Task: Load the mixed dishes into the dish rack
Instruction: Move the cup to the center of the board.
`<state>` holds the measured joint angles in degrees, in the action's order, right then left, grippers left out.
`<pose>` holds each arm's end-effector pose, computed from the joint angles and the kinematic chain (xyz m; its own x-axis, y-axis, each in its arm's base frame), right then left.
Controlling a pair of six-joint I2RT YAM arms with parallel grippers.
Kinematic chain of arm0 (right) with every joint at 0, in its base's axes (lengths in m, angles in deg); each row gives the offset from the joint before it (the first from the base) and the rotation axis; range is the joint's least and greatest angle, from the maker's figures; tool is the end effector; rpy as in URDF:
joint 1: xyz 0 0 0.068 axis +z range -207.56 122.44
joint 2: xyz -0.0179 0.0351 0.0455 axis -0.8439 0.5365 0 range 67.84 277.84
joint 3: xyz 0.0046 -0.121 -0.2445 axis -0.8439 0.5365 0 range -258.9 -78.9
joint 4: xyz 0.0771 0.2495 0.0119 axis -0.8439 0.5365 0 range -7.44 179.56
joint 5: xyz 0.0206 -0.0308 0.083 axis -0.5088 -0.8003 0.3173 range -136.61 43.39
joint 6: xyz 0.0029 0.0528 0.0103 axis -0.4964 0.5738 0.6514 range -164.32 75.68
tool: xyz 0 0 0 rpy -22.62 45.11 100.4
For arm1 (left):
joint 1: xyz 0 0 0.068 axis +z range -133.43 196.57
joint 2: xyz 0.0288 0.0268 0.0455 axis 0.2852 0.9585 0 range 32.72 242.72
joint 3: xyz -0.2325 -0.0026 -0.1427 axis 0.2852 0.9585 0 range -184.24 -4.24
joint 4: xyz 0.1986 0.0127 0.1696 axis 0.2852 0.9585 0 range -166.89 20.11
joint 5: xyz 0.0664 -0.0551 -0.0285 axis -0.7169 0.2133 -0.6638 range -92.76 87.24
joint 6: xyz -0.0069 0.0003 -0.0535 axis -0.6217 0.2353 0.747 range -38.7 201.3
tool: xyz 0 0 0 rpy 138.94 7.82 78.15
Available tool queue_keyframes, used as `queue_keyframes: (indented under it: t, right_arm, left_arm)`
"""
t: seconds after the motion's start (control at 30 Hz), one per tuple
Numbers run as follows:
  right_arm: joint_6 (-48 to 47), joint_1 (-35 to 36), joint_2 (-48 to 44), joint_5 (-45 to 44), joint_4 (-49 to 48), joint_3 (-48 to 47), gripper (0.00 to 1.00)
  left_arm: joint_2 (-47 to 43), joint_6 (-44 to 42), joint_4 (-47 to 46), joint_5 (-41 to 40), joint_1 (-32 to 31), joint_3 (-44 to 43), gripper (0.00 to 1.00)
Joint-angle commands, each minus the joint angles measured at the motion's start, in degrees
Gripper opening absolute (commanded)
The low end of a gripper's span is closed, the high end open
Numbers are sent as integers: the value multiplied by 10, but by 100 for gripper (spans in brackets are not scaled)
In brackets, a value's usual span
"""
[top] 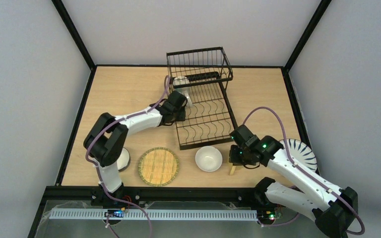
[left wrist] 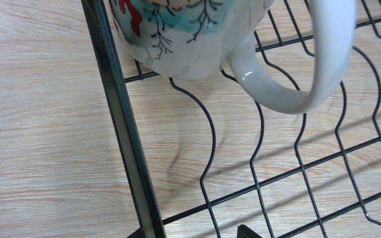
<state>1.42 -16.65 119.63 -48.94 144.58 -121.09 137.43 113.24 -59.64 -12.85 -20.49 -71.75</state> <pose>0.1089 0.0925 0.2354 -0.9622 0.1131 -0.2477 0.0637 0.9779 0.1989 0.3085 -0.2250 0.1798 -0.8219 -0.0320 -0.5687 0.0910 0.9782 -0.1866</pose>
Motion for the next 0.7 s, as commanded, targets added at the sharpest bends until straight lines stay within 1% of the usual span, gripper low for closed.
queue_keyframes:
  t: [0.0,0.33,0.67]
  right_arm:
    - [13,4,11,-14,-21,8,0]
    - [31,4,20,-37,-20,4,0]
    - [36,4,35,-65,-19,-1,0]
  left_arm:
    - [-37,-4,-10,4,-5,5,99]
    - [-76,-6,-5,2,-6,29,99]
    - [-114,-11,15,1,-5,31,99]
